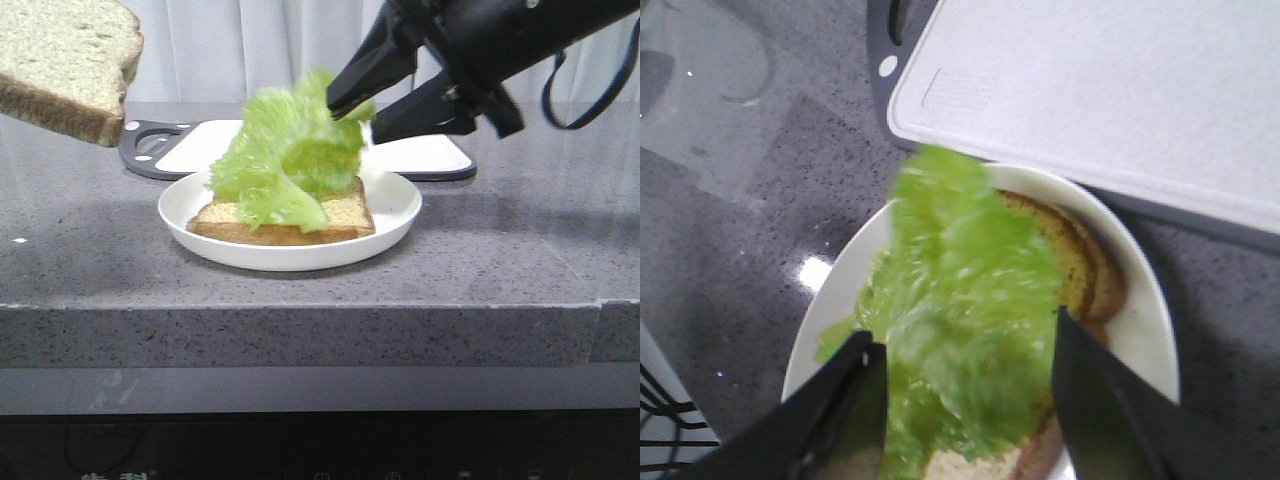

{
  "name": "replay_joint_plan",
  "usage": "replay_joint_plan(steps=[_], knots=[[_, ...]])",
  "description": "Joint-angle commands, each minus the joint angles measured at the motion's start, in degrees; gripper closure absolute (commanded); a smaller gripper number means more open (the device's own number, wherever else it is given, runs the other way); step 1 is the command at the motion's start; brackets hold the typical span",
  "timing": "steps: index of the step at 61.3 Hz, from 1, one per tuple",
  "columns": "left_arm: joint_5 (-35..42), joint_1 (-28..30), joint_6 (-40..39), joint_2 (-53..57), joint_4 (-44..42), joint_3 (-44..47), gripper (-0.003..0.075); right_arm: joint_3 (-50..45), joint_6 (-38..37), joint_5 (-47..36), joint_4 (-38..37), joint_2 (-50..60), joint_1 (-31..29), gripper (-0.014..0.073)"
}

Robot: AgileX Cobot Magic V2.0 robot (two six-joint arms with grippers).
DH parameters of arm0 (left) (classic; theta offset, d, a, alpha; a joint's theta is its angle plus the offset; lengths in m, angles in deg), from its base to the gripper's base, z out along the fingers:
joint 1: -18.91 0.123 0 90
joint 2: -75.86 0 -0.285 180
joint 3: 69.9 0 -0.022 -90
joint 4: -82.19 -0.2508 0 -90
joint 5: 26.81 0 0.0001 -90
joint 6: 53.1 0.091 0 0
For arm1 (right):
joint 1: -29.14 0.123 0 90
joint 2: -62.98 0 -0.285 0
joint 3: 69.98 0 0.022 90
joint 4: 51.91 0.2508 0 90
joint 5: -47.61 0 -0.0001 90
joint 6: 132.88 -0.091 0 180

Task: Left arm grabs bread, right arm adds lettuce
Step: 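Lower the lettuce onto the bottom bread slice and release it, then withdraw the right gripper upward away from the plate, then lower the held bread slice onto the lettuce with the left gripper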

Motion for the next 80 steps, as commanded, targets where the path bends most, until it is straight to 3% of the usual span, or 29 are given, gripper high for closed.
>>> replay_joint_plan(steps=[1,17,43,52,61,80], knots=[[1.25,0.1,0.2,0.98,4.06,-1.36,0.0741,1.93,-0.24,-1.11,-4.19,5.5,0.03,0.0186],[1.25,0.1,0.2,0.98,4.06,-1.36,0.0741,1.93,-4.72,2.59,-13.46,15.08,0.03,0.0186],[2.69,0.1,0.2,0.85,6.13,-1.36,0.0741,1.93,-28.78,17.73,-45.13,31.75,0.03,0.0187],[2.44,-0.82,5.54,-0.72,14.96,-1.36,0.0741,1.42,-29.4,19.15,-46.05,35.05,0.03,0.0187],[2.34,-6.09,10.95,-4.33,24.21,-1.48,0.0741,-0.64,-29.4,18.93,-45.97,36.33,0.03,0.0187],[6.54,-19.12,12.61,-18.13,25.86,-8.41,0.0741,-4.56,-29.4,17.98,-45.91,36.33,0.03,0.0187]])
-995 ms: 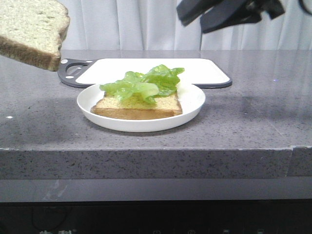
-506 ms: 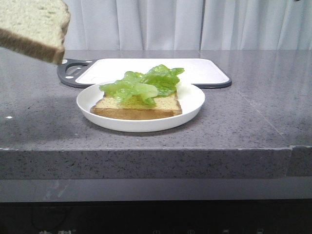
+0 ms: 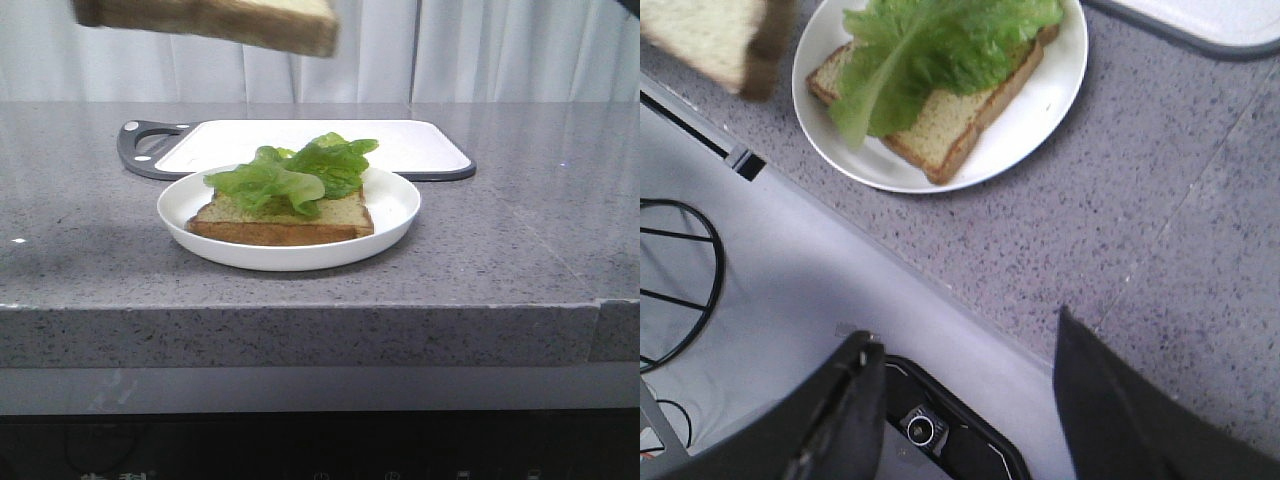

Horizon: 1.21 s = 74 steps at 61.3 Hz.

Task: Left arm grabs bread, right arm adds lettuce
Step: 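Lower the held bread slice onto the lettuce with the left gripper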

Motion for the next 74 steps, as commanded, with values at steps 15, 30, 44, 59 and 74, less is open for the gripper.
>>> replay_joint_plan(steps=[15,30,44,59,74], knots=[[1.05,-3.5,0.48,-11.69,4.89,-7.4,0.0741,0.76,-0.17,-2.95,1.21,0.85,0.03,0.0187],[0.99,-3.28,0.48,-16.24,3.67,-7.38,0.0741,0.76,-0.17,-2.95,1.21,0.85,0.03,0.0187],[1.05,-3.28,0.48,-17.2,2.62,-7.38,0.0702,0.76,-0.17,-3.41,1.21,0.85,0.03,0.0187],[1.05,-3.19,0.32,-17.2,0.85,-7.38,0.0351,0.76,-0.17,-3.57,0.72,0.85,0.03,0.0187],[1.4,-3.17,-5.19,-13.0,-11.6,-7.47,0.0316,1.03,-1.99,-1.57,-2.62,1.89,0.03,0.0187]])
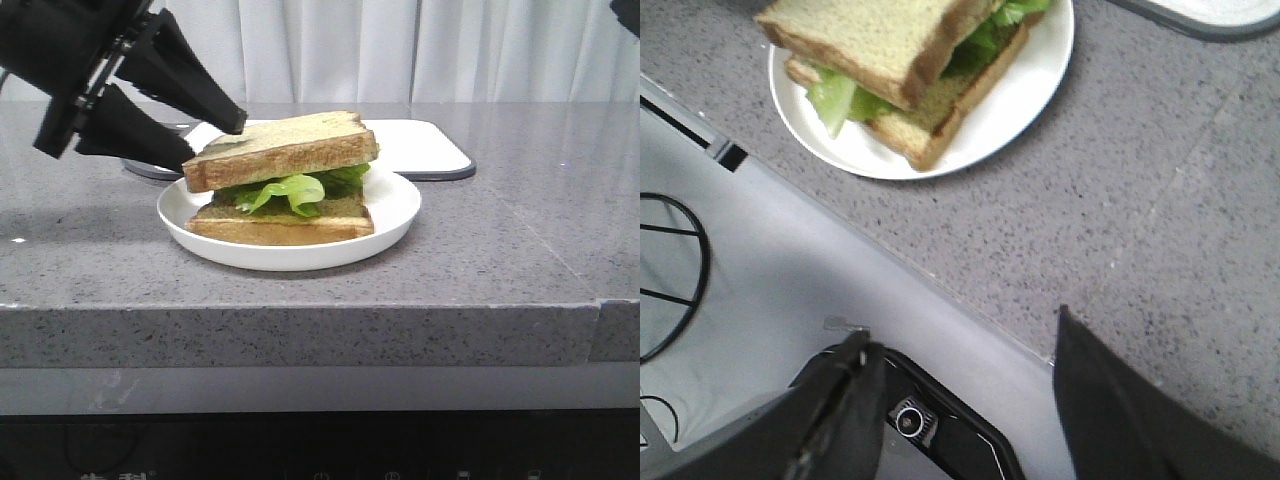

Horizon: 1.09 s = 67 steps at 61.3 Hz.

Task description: Left arm grabs bread, right arm adds lettuce

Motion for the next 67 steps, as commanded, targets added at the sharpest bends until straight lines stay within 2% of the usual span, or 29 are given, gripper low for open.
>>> replay_joint_plan(steps=[1,16,22,30,38,49,67], knots=[[-0.7,0.11,-2.93,5.32,-3.06,-1.81,0.0316,1.59,-1.46,-1.41,-1.05,1.76,0.03,0.0187],[0.6,0.1,-12.35,16.87,-19.65,-1.81,0.0317,1.59,-13.01,-0.76,-12.34,6.79,0.03,0.0187],[1.18,0.1,-20.16,23.28,-29.54,-1.81,0.0318,1.59,-18.51,0.56,-16.76,8.99,0.03,0.0187],[2.36,0.0,-29.55,31.41,-43.51,-0.73,0.0318,0.96,-25.12,1.52,-19.39,11.56,0.03,0.0187],[3.87,0.0,-35.84,39.67,-53.27,3.27,0.0318,-1.17,-26.65,0.5,-20.17,14.57,0.03,0.0187],[7.03,0.0,-38.54,51.76,-57.95,11.02,0.0318,-5.54,-26.54,-2.88,-21.79,20.21,0.03,0.0187],[12.32,0.0,-38.54,64.44,-57.96,20.77,0.0328,-10.35,-26.54,-3.71,-29.09,25.89,0.03,0.0189]])
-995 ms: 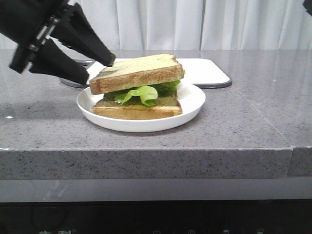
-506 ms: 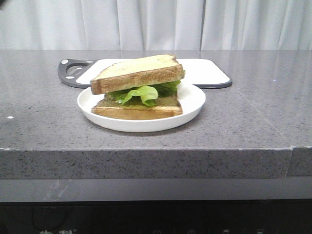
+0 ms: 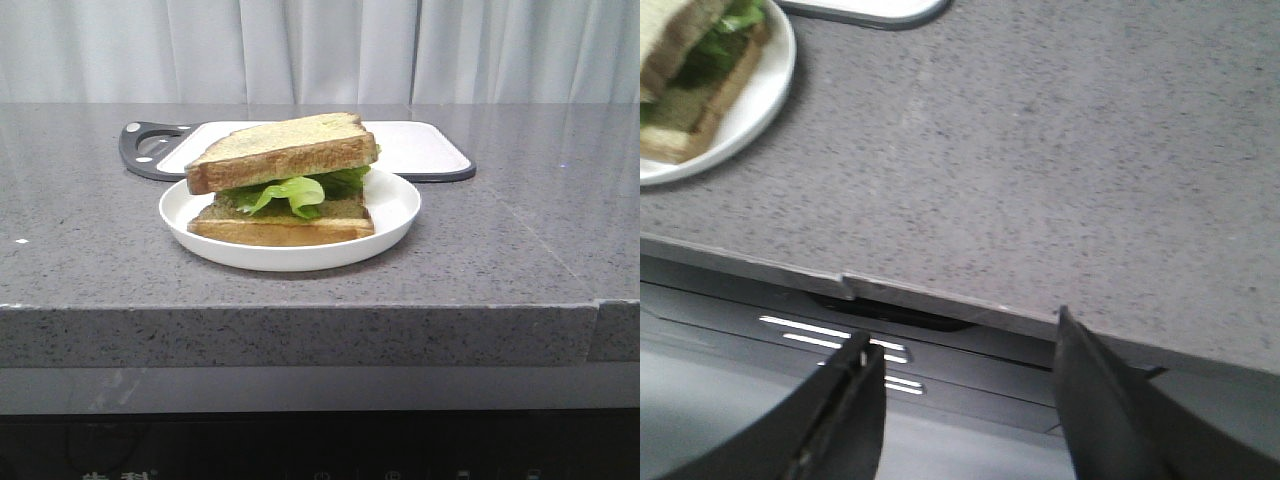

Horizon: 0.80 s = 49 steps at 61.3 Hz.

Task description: Left arm grabs bread, right arm adds lettuce

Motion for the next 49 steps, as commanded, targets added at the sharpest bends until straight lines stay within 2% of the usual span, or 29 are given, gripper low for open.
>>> replay_joint_plan(steps=[1,8,18,28,33,49], knots=[[6.36,0.0,-0.69,2.03,0.16,0.65,0.0334,0.55,-0.1,-4.32,-2.4,0.69,0.03,0.0189],[6.87,0.0,-0.69,2.75,0.16,2.15,0.0421,0.39,-0.1,-4.71,-2.4,0.88,0.03,0.0226],[8.38,0.0,-0.69,2.64,0.36,3.23,0.0605,0.39,-0.1,-5.57,-2.4,0.88,0.03,0.0459],[10.14,0.0,-0.69,2.64,0.36,3.23,0.0743,0.39,-0.1,-5.7,-2.4,0.88,0.03,0.0657],[11.09,0.0,-0.59,2.64,0.0,3.23,0.0741,0.39,-0.1,-5.7,-2.4,0.88,0.03,0.0717],[11.1,0.0,-0.59,2.64,-0.13,3.23,0.0741,0.39,-0.16,-5.13,-2.34,0.88,0.03,0.0712]])
